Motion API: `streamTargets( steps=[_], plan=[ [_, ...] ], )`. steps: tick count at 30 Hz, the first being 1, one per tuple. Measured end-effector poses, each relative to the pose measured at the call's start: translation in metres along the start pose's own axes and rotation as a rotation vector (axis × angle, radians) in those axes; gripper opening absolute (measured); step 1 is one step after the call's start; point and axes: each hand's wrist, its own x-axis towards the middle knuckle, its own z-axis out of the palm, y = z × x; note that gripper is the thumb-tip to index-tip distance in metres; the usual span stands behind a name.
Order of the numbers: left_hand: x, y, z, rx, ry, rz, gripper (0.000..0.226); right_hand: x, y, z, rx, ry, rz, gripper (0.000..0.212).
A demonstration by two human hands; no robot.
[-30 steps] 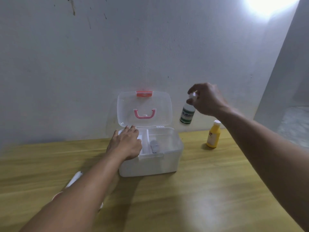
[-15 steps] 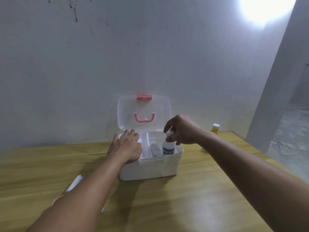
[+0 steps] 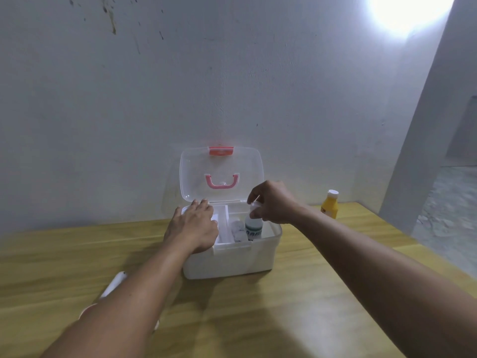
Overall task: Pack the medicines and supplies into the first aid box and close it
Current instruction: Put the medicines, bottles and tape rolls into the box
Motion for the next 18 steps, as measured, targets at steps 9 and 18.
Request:
streamTargets(
  steps=[9,18],
  plan=[
    [0.001,0.000,0.000,-0.012,0.006,0.001,0.056,0.005,0.014,-0.022,0.112,0.175,0.040,0.035],
    [0.001,0.000,0.001,-0.009,0.011,0.002,0.056,0.007,0.131,-0.057,-0.379,0.084,0.428,0.040]
  ],
)
